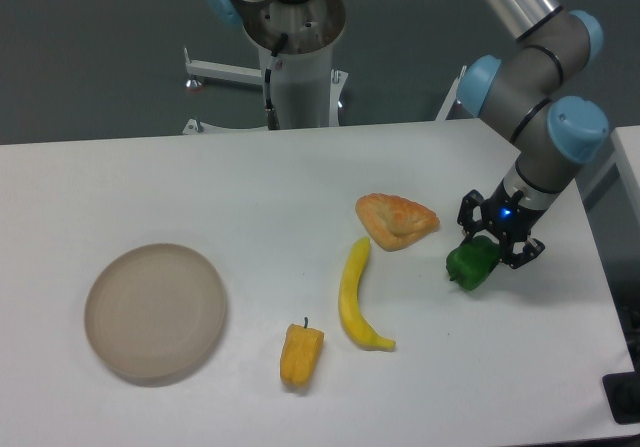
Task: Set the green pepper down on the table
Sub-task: 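Lower the green pepper onto the table beside the bread slice, then open the gripper to release the green pepper and lift away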
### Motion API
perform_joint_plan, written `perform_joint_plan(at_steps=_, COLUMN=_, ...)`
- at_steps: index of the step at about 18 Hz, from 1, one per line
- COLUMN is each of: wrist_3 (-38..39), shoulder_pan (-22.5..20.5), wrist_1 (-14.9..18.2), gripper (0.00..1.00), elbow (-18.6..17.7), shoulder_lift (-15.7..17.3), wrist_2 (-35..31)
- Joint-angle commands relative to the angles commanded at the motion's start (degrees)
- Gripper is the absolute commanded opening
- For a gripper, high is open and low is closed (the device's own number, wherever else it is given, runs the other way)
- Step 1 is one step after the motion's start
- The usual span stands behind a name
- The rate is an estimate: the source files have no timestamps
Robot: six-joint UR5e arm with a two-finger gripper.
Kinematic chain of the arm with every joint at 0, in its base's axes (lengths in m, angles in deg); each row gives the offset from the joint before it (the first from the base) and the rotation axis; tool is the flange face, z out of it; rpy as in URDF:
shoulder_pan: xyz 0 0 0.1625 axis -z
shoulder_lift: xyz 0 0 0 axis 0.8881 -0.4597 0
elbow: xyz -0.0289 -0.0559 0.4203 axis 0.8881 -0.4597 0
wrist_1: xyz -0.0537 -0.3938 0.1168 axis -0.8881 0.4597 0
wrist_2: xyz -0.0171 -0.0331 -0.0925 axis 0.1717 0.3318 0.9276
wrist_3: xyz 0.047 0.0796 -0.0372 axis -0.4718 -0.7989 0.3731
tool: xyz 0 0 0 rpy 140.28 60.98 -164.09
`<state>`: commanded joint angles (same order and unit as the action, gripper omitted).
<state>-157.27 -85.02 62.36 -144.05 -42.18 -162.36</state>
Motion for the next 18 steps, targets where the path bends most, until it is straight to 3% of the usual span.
perform_joint_plan(at_steps=2, wrist_3=0.1, shoulder_pan=0.0, wrist_1=0.0, gripper=0.43, elbow=0.1, shoulder_lift=0.0, wrist_2=0.0)
perform_joint_plan(at_steps=5, wrist_3=0.2, shoulder_pan=0.0, wrist_1=0.0, gripper=0.95, elbow=0.7, shoulder_lift=0.1, wrist_2=-0.1)
perform_joint_plan(at_steps=6, wrist_3=0.3, shoulder_pan=0.1, wrist_1=0.0, gripper=1.0, elbow=1.1, shoulder_lift=0.1, wrist_2=-0.2)
perform_joint_plan(at_steps=12, wrist_3=0.8, shoulder_pan=0.9, wrist_1=0.1, gripper=1.0, elbow=4.1, shoulder_lift=0.8, wrist_2=-1.0)
perform_joint_plan(at_steps=18, wrist_3=0.7, shoulder_pan=6.0, wrist_1=-0.6, gripper=1.0, elbow=8.3, shoulder_lift=2.8, wrist_2=-11.4)
